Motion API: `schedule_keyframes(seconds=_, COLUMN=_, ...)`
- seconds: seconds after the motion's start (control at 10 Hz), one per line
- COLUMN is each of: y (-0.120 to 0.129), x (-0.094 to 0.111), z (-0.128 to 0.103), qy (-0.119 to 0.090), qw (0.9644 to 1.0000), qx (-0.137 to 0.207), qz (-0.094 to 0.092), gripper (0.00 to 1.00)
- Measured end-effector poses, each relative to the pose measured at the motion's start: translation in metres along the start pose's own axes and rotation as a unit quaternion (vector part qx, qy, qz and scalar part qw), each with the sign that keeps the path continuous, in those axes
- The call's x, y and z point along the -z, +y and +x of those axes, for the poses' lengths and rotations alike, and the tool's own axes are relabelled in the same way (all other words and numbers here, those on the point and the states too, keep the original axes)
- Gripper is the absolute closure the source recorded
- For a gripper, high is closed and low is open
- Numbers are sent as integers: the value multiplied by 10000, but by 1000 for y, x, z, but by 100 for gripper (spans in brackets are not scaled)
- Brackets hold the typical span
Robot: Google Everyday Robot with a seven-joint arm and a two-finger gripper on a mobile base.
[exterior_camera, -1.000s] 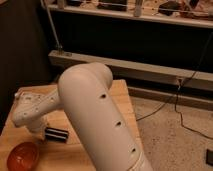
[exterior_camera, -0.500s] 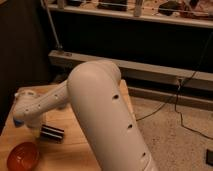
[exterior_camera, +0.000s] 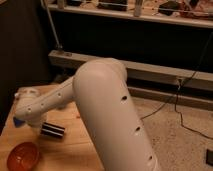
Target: Place the eraser in the ceramic cup
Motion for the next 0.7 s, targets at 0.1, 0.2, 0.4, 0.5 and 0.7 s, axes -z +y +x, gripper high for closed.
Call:
schedule_keyframes(seconds=0.1, y=-5, x=4, z=0, qy=-41, qw=10000, qx=-30, qz=47, gripper=90)
schedule_keyframes(seconds=0.2, y=-10, x=8, z=0, qy=-106, qw=9999, qx=-74, qz=87, gripper=90)
schedule_keyframes(seconds=0.4, y=-15, x=13, z=-2, qy=-275, qw=9994, qx=-172, qz=98, gripper=90)
schedule_keyframes(seconds=0.5, y=-16, x=14, z=-3, qy=-351, qw=9991, qx=-212, qz=88, gripper=90)
schedule_keyframes(seconds=0.7, y=-19, x=16, z=-5, qy=-525, qw=9982, qx=-276, qz=64, gripper=90)
